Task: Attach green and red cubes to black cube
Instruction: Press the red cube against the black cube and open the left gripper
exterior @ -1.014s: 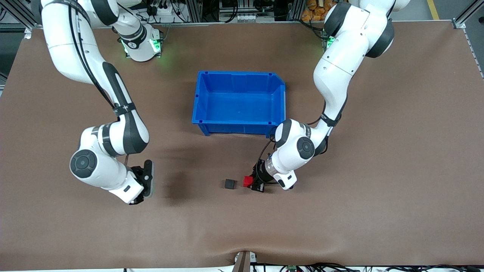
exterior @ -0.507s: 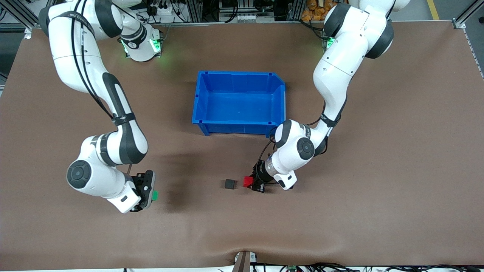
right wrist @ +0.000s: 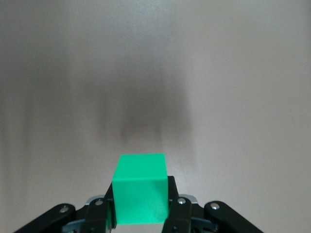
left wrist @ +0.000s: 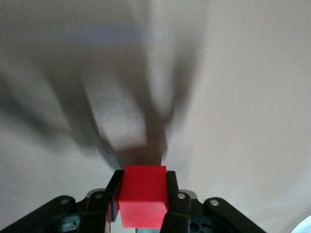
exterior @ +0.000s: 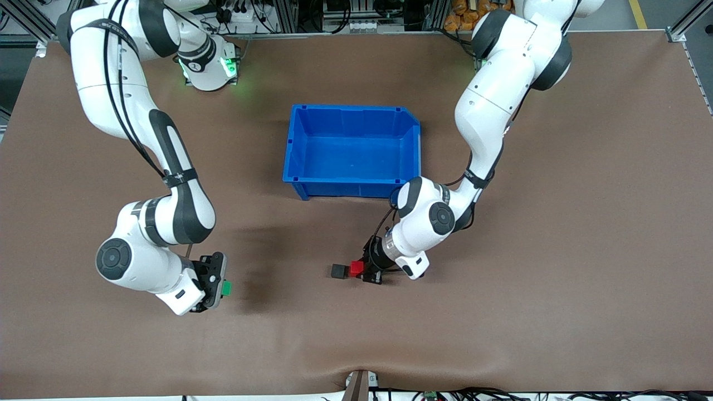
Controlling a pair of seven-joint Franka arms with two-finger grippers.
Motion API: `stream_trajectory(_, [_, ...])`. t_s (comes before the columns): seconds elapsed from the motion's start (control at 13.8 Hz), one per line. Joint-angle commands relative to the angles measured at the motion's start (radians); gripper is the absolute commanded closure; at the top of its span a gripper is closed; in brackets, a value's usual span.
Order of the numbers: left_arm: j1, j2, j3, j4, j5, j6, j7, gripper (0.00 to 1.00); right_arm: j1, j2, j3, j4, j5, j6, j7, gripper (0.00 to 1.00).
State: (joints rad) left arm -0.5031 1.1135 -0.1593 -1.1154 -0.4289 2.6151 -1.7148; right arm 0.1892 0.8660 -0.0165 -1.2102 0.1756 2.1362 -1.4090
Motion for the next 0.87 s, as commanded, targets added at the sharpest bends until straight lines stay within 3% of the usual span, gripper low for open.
stream_trajectory(0.0, [-0.009,0.032,0.004,0.054,-0.017,0.003,-0.017,1.0,0.032,0.019,0.001,0.014,0.005,-0.004,0.135,1.0])
stream_trajectory(0.22, [-0.009,0.042,0.004,0.065,-0.019,0.003,-0.015,1.0,0.056,0.053,0.001,0.023,0.007,0.109,0.243,1.0])
stream_trajectory(0.8, [-0.031,0.078,0.015,0.106,-0.017,0.002,-0.019,1.0,0.104,0.108,0.0,0.078,0.005,0.117,0.332,1.0])
